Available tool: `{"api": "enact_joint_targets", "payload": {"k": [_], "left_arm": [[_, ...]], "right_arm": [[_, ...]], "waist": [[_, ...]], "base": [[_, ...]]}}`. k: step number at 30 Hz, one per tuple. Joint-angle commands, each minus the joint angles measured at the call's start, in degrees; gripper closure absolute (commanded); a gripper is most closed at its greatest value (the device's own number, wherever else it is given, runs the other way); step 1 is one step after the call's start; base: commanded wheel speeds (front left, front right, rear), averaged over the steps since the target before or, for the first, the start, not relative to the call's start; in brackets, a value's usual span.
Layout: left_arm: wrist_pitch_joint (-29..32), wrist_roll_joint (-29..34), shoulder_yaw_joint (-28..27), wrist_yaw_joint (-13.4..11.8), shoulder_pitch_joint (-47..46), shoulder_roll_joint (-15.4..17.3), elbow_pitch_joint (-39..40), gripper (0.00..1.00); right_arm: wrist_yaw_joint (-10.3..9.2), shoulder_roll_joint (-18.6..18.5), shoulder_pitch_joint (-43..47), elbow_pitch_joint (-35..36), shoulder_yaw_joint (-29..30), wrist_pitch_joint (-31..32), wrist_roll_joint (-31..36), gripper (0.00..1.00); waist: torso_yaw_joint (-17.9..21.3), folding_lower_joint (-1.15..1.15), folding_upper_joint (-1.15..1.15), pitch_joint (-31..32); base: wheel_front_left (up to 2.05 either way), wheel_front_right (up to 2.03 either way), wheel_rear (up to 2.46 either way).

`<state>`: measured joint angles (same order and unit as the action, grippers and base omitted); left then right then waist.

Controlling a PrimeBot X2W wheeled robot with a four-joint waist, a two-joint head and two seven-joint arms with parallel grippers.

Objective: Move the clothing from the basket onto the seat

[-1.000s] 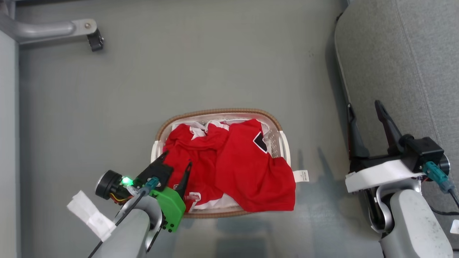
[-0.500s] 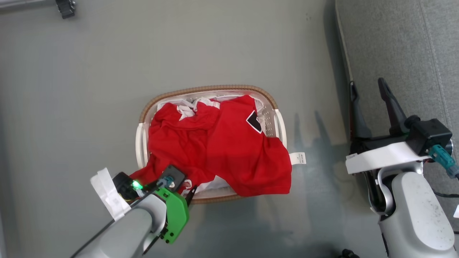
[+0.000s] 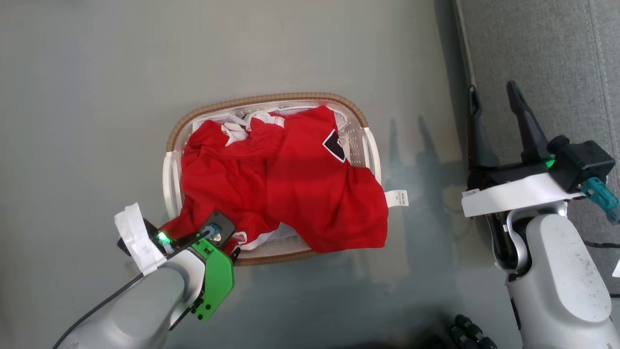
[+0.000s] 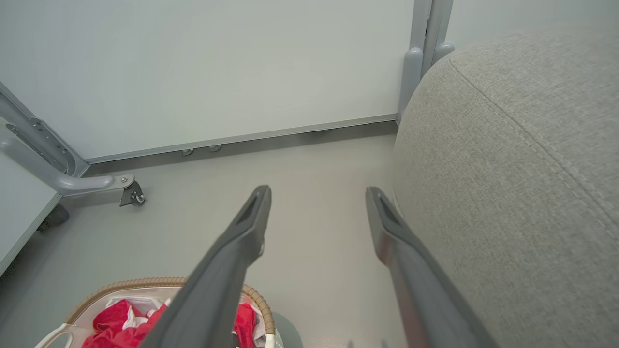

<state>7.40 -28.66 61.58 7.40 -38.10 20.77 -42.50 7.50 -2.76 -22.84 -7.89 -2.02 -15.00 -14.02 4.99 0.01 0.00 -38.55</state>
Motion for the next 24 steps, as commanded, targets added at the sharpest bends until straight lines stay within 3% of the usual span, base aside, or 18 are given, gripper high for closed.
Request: {"api": "enact_joint_targets", "payload": {"k": [1,11,13,15,16,24], "left_arm": [[0.5,-0.6,0.5,0.1,-1.1,0.7,0.0,0.0],[3.6,-1.6,3.6,0.1,-2.4,1.5,-0.8,0.03],[3.9,-1.6,4.0,0.1,-2.7,1.7,-1.1,0.55],[3.9,-1.8,4.2,0.1,-2.9,1.6,-1.2,0.89],[3.9,-2.0,4.3,0.1,-2.9,1.5,-1.3,1.0],[1.2,-2.3,4.4,0.0,-3.4,1.5,-0.4,1.0]], "right_arm": [[-0.02,-0.2,-0.6,0.1,-0.1,-0.3,-0.4,0.0],[-0.02,-0.2,-2.1,-0.2,-0.6,-0.3,-2.2,0.0],[-0.02,-0.2,-2.3,-0.3,-0.7,-0.3,-2.4,0.0],[-0.02,-0.2,-2.4,-0.4,-0.7,-0.3,-2.8,0.0],[-0.02,-0.2,-2.3,-0.5,-0.7,-0.3,-2.9,0.0],[-0.02,-0.2,-1.4,-1.0,-0.2,-0.3,-3.2,0.0]], "waist": [[0.8,-0.01,0.0,-0.9],[2.6,-0.01,0.0,-2.3],[2.9,-0.01,0.0,-2.3],[3.2,-0.01,0.0,-2.3],[3.3,-0.01,0.0,-2.2],[3.3,-0.01,0.0,-0.2]], "base": [[0.0,0.0,0.0],[0.0,0.0,0.0],[0.0,0.0,0.0],[0.0,0.0,0.0],[0.0,0.0,0.0],[0.0,0.0,0.0]]}}
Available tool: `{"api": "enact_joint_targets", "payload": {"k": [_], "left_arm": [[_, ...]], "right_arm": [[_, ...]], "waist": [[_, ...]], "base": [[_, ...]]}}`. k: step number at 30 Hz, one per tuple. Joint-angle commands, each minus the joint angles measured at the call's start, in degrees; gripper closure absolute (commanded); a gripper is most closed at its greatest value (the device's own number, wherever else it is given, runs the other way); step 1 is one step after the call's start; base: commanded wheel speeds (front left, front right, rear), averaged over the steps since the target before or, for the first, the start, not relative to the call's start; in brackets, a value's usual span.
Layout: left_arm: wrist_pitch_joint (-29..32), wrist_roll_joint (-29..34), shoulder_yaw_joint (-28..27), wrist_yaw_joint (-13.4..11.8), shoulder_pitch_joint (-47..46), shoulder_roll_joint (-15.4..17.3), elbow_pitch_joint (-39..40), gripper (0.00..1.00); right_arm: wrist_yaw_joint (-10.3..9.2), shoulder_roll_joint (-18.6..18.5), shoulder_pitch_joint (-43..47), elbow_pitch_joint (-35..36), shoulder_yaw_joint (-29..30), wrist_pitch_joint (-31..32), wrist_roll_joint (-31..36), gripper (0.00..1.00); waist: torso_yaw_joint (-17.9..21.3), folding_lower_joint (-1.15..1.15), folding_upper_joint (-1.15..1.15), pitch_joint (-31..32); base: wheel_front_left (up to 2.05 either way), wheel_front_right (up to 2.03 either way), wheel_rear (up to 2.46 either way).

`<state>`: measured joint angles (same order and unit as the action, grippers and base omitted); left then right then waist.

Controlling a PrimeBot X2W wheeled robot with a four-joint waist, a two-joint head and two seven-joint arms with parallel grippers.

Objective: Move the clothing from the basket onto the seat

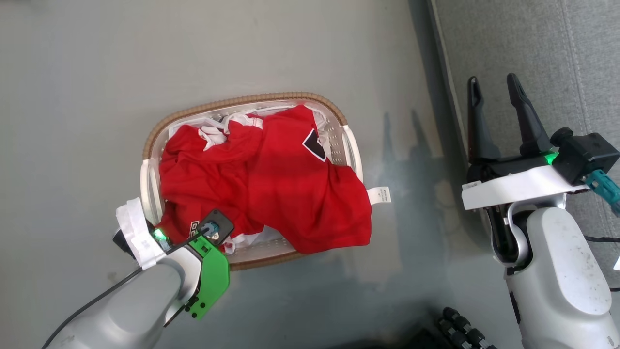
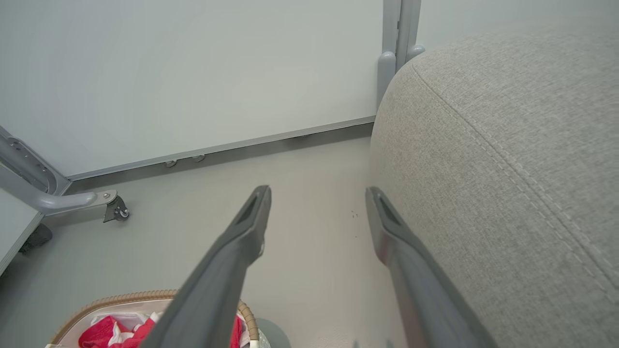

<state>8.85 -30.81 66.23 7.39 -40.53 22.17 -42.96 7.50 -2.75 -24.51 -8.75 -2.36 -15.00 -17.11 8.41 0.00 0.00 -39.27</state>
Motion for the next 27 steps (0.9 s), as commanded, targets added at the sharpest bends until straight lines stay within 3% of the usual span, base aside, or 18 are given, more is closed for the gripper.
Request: {"api": "enact_joint_targets", "payload": {"k": [1,27], "left_arm": [[-0.7,-0.2,-0.3,-0.1,-1.0,0.0,0.2,1.0],[-13.8,-2.8,-3.3,-0.7,-4.1,-4.4,7.5,1.0]], "right_arm": [[-0.02,-0.2,0.3,-0.3,0.2,-0.3,-0.1,0.0],[-0.02,-0.3,5.8,-2.3,3.3,-0.3,5.3,0.0]], "waist": [[-0.1,0.0,0.0,0.8],[-4.7,0.0,0.0,15.0]], "base": [[0.0,0.0,0.0],[0.0,0.0,0.0]]}}
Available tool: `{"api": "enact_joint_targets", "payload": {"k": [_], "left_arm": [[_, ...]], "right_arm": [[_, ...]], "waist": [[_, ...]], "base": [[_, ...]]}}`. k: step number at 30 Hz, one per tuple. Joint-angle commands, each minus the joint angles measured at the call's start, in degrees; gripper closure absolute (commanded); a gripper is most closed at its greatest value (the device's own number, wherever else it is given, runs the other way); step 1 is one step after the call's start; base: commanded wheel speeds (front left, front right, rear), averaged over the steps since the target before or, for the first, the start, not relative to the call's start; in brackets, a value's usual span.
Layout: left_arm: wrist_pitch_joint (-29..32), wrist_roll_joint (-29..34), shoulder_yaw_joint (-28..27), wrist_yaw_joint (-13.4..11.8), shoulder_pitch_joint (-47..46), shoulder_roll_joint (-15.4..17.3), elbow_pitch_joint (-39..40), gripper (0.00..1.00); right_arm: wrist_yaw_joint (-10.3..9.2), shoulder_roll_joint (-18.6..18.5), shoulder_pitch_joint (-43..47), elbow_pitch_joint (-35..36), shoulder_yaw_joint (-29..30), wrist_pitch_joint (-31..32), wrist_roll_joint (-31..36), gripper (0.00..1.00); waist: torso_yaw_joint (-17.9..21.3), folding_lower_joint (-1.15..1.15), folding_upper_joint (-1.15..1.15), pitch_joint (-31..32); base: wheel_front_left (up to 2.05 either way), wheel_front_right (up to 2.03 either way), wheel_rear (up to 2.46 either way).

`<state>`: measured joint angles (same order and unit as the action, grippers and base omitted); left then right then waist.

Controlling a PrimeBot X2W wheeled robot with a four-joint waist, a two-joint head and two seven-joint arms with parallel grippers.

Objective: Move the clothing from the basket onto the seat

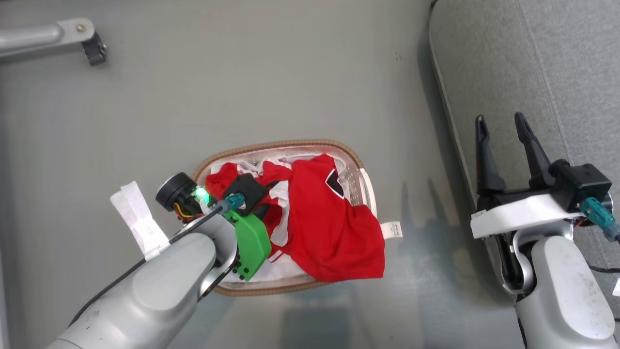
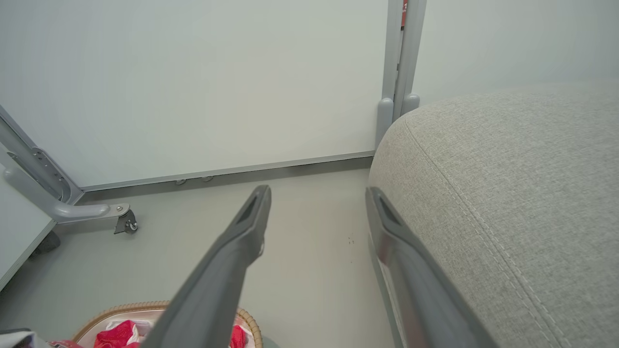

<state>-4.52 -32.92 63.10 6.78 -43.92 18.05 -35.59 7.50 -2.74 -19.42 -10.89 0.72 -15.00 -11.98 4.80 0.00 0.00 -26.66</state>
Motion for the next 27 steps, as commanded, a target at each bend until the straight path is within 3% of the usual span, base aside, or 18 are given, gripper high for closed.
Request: {"api": "enact_joint_targets", "payload": {"k": [1,13,27], "left_arm": [[-0.9,-0.9,-0.5,-0.1,-0.6,-0.4,0.5,1.0],[-3.8,-3.8,-2.4,0.2,-2.1,-1.5,5.4,1.0],[-0.2,-7.4,-3.1,0.6,-10.8,-1.1,11.3,1.0]], "right_arm": [[-0.02,-0.3,1.2,-0.3,0.3,-0.3,0.4,0.0],[-0.02,-0.3,6.2,-1.4,0.7,-0.3,2.1,0.0],[-0.02,-0.3,10.2,-2.4,-1.1,-0.3,3.1,0.0]], "waist": [[-1.2,0.0,0.0,3.1],[-2.1,0.0,0.0,11.1],[-1.2,0.0,0.0,18.3]], "base": [[0.0,0.0,0.0],[0.0,0.0,0.0],[0.0,0.0,0.0]]}}
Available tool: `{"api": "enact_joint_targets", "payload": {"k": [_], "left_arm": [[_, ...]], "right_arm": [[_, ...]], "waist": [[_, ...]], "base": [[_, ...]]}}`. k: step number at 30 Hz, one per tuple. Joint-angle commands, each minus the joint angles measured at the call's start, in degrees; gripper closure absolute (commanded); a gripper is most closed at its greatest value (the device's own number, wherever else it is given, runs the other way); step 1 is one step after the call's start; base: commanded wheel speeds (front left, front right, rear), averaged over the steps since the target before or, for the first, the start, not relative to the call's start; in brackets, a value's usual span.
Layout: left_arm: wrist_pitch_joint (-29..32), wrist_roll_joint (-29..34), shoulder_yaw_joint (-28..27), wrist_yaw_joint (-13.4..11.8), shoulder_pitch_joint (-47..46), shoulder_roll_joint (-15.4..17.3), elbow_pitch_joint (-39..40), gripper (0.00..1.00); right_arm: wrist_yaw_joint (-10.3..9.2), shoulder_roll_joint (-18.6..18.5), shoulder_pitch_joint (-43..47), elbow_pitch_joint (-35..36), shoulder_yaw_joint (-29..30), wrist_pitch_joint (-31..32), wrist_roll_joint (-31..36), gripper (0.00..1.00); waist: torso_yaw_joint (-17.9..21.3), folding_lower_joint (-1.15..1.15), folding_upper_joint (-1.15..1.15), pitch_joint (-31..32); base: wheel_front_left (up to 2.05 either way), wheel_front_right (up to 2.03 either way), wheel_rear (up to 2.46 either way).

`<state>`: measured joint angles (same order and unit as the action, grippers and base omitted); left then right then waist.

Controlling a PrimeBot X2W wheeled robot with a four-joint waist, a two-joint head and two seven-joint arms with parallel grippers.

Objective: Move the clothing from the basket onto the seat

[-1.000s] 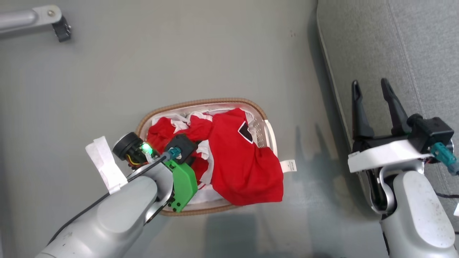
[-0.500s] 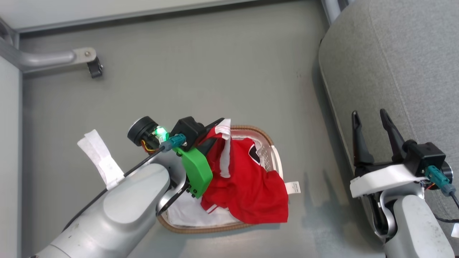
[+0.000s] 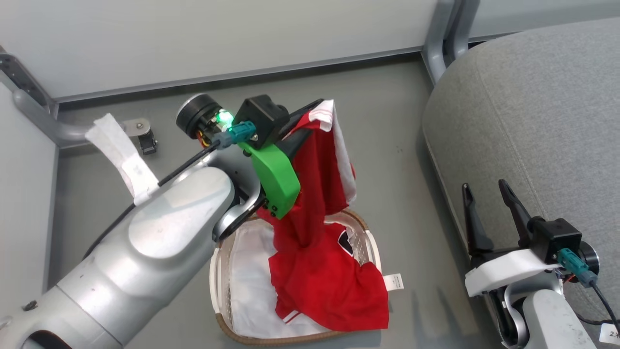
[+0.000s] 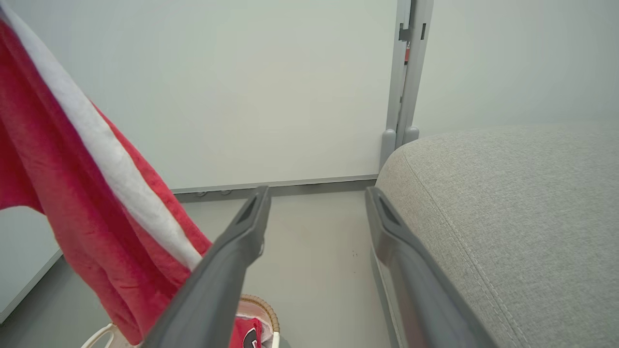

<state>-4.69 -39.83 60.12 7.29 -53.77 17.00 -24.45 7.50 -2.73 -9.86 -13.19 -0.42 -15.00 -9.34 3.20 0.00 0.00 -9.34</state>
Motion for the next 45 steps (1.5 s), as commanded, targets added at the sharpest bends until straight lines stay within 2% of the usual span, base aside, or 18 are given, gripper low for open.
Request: {"api": "enact_joint_targets", "payload": {"k": [1,18,28,38,45], "left_arm": [[0.3,-0.9,-0.3,0.1,-1.9,-0.1,0.7,1.0],[0.4,-3.6,-1.0,0.2,-7.4,-1.1,2.5,1.0],[0.0,-3.8,-1.2,-0.1,-8.3,-1.1,2.8,1.0],[0.3,-2.8,-0.2,-0.8,-8.8,-0.7,4.8,1.0],[0.5,-2.6,0.5,-0.9,-8.2,-0.9,6.8,1.0]], "right_arm": [[-0.02,-0.3,0.9,-0.1,-0.1,-0.3,0.4,0.0],[-0.02,-0.3,0.2,0.1,-4.3,-0.3,0.6,0.0],[-0.02,-0.3,-4.5,0.0,-10.9,-0.3,3.1,0.0],[-0.03,-0.4,-14.1,-6.4,-18.0,-0.3,6.9,0.0],[-0.03,-2.9,-20.8,-14.2,-22.8,-0.3,5.9,0.0]], "waist": [[0.5,0.0,0.0,1.3],[1.8,0.0,0.0,4.9],[1.8,0.0,0.0,5.9],[1.2,0.0,0.0,5.8],[0.8,0.0,0.0,5.9]], "base": [[0.0,0.0,0.0],[0.0,0.0,0.0],[0.0,0.0,0.0],[0.0,0.0,0.0],[0.0,0.0,0.0]]}}
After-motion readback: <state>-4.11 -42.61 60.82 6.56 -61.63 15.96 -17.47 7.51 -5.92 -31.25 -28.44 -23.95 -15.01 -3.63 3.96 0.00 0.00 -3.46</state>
